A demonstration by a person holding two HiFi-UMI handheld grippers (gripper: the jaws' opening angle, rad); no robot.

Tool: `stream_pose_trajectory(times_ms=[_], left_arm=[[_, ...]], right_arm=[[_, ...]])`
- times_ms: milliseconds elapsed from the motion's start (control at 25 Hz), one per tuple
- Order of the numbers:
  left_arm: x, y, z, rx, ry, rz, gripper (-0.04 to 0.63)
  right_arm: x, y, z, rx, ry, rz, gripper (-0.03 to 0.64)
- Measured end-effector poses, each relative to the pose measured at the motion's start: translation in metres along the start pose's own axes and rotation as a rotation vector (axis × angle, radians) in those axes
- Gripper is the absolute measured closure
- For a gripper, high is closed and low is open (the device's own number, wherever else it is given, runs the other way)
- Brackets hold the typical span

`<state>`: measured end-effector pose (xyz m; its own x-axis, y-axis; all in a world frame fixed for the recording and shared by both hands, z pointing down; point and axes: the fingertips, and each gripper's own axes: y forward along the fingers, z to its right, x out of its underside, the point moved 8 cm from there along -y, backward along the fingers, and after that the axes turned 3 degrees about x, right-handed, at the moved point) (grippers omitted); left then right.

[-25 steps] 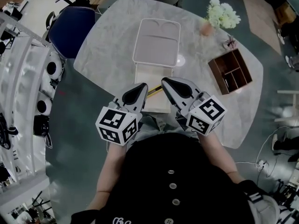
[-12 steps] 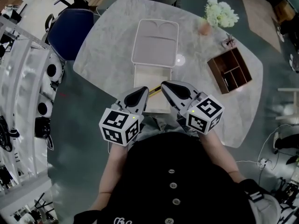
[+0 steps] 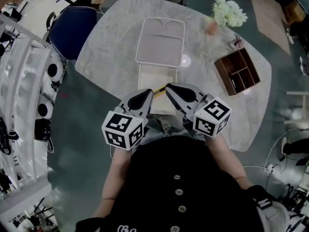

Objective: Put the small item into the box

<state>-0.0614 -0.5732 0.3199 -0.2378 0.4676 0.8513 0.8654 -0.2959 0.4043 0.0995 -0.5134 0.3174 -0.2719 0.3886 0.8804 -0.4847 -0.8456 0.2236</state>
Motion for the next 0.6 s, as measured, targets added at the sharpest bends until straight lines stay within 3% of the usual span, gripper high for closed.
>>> stream_pose_trajectory(times_ms=[320, 600], left_arm=[[0.0025, -0.0051, 0.0024, 0.011, -0.002, 0.002, 0.578], [0.0034, -0.0071, 0.003, 0.017, -0.001, 0.004, 0.578]], right_arm=[[-0.0008, 0.0025, -0.0081, -0.018, -0.043, -0.028, 0.615], [-0.0073, 0.003, -0.0055, -0.052, -0.166, -0.088, 0.615]])
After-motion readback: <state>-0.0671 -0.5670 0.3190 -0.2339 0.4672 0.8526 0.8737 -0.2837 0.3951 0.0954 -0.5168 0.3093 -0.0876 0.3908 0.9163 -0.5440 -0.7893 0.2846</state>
